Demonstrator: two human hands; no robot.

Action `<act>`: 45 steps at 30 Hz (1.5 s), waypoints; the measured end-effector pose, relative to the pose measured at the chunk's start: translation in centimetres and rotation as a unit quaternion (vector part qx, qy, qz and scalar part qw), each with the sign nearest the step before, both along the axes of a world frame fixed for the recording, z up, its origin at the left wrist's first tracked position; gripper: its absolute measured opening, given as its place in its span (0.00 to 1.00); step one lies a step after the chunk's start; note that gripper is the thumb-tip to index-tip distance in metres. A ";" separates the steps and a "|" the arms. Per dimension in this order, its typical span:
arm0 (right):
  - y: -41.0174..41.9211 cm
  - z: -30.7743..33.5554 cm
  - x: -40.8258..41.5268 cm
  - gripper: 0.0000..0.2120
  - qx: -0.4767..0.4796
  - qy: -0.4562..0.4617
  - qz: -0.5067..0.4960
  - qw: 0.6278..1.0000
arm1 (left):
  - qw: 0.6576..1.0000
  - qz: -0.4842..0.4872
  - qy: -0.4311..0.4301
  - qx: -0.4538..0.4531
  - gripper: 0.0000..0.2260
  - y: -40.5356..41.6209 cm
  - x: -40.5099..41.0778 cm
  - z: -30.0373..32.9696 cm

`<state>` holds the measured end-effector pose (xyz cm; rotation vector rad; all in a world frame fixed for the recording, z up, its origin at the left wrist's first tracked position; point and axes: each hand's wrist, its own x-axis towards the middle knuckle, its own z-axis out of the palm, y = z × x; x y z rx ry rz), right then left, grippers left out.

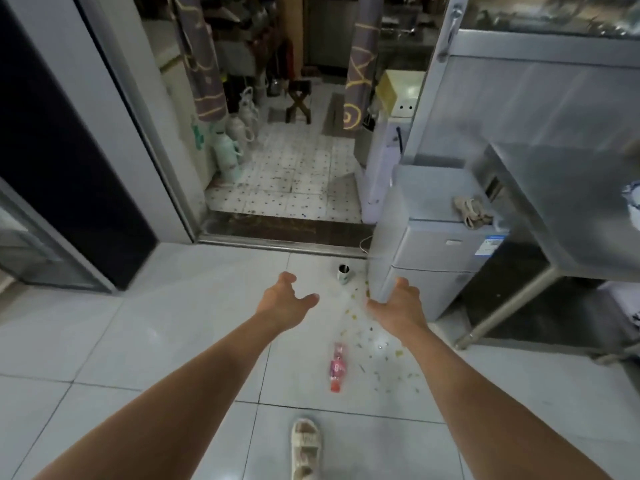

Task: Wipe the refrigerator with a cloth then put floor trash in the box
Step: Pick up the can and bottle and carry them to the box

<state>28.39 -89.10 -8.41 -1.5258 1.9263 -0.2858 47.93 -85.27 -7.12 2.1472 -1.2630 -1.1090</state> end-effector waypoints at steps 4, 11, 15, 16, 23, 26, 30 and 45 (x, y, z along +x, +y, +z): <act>-6.7 -2.3 2.3 0.35 -0.001 -0.031 -0.040 0.999 | 0.998 -0.047 -0.030 0.008 0.28 -7.9 1.7 -1.4; -17.3 -5.3 4.3 0.34 0.037 -0.051 -0.117 0.991 | 0.992 -0.118 -0.031 0.044 0.29 -21.7 3.0 -4.3; -21.3 -6.4 4.1 0.36 0.045 -0.055 -0.163 0.984 | 0.984 -0.163 -0.027 0.063 0.29 -27.8 2.9 -6.2; -22.1 -6.8 4.0 0.37 0.051 -0.058 -0.177 0.981 | 0.982 -0.176 -0.028 0.069 0.29 -29.1 2.9 -6.8; -25.9 -10.8 4.5 0.36 0.081 -0.065 -0.306 0.946 | 0.947 -0.304 -0.022 0.104 0.29 -38.0 1.6 -12.1; -26.5 -12.8 5.5 0.38 0.094 -0.071 -0.375 0.920 | 0.914 -0.391 -0.024 0.106 0.28 -41.0 0.9 -14.4; -26.8 -15.9 7.7 0.38 0.108 -0.077 -0.452 0.882 | 0.874 -0.474 -0.027 0.109 0.27 -43.8 0.5 -17.3; -21.3 -39.7 11.8 0.38 0.182 -0.084 -0.580 0.789 | 0.790 -0.590 -0.045 0.163 0.26 -42.9 -1.7 -39.0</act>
